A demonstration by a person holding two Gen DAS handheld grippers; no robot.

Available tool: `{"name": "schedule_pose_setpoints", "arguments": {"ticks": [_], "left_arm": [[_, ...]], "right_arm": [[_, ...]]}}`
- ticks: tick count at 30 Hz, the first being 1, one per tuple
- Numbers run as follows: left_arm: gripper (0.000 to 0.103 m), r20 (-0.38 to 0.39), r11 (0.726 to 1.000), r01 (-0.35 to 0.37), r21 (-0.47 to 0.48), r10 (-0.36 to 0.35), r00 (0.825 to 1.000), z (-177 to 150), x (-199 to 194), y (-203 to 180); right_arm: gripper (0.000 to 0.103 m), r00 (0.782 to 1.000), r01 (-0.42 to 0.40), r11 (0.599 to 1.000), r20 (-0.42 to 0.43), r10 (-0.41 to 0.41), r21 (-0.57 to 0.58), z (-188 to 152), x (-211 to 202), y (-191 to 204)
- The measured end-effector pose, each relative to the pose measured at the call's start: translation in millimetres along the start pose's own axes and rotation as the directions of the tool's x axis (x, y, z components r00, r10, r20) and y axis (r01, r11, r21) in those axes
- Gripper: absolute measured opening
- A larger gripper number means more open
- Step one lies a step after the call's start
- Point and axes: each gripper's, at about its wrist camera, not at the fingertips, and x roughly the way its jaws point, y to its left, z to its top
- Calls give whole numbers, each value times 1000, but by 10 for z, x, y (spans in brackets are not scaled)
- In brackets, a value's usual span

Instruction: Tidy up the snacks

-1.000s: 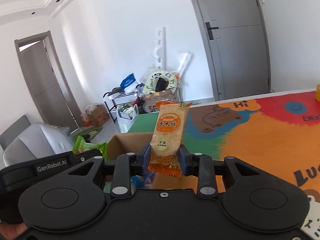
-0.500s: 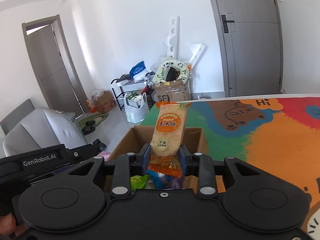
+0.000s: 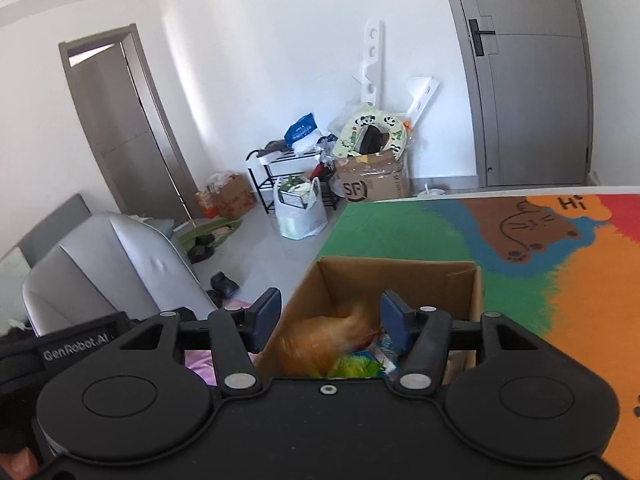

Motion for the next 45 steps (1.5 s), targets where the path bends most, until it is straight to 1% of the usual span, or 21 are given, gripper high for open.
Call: {"name": "schedule_pose_setpoints", "arguments": {"ticks": [1,3,6,9,11,14,16,21,23,24,25,26,29,30,31,37,42,45], "left_arm": [[61,-1,1000,1,2,-1,1000,-5,-8,-8],[67,-4,1000,3,13,-3,1000,-17,-24,-28],[71,-2,999,3,34,-3,1000,-58,-62,-88],[75,-20,999,21,46,-20,1000,-107,-79,-172],[79,-25,997,34,69,-33,999,-145,-99,-257],[83,-27,993,30,115,-27,999,-212,-126,-425],[85,-36,987,40,155,-34,999,-275,-144,-574],[86,-67,973,84,216,-71,995,-428,-177,-864],[88,-74,966,102,239,-87,994,-480,-216,-966],[92,-75,963,108,248,-92,993,-506,-233,-1010],[93,-77,959,116,258,-99,992,-531,-256,-1050],[95,-79,956,121,266,-103,992,-553,-268,-1081],[97,-85,948,128,291,-108,991,-616,-317,-1158],[99,-88,945,130,302,-108,990,-635,-336,-1185],[99,-92,939,137,314,-114,989,-654,-358,-1213],[99,-108,917,158,367,-127,986,-731,-482,-1330],[100,-114,898,172,405,-136,984,-787,-618,-1364],[102,-117,892,180,415,-143,983,-806,-691,-1384]], "right_arm": [[56,1000,6,1000,2,-6,7,-1,-38,-23],[56,1000,17,1000,3,-17,9,-6,-111,-57],[56,999,48,999,-1,-48,14,-26,-197,-125],[56,996,89,996,-12,-89,30,-43,-277,-247],[56,995,104,993,-14,-104,52,-76,-383,-339],[56,991,130,990,-11,-130,61,-144,-573,-489],[56,990,142,987,-7,-142,72,-172,-688,-603],[56,984,175,978,16,-178,110,-210,-958,-813],[59,982,179,977,31,-184,118,-230,-1078,-875],[65,982,182,976,37,-188,120,-236,-1122,-908],[70,980,188,974,47,-195,124,-249,-1180,-935],[71,978,195,973,54,-203,127,-259,-1234,-965],[78,972,214,967,72,-225,142,-288,-1400,-1062],[83,969,220,964,77,-233,149,-294,-1451,-1096],[88,967,226,962,85,-241,155,-300,-1506,-1130],[102,954,243,952,130,-269,186,-362,-1783,-1252],[103,945,263,944,144,-294,199,-430,-1956,-1318],[103,941,273,939,147,-306,209,-467,-2051,-1349]]}}
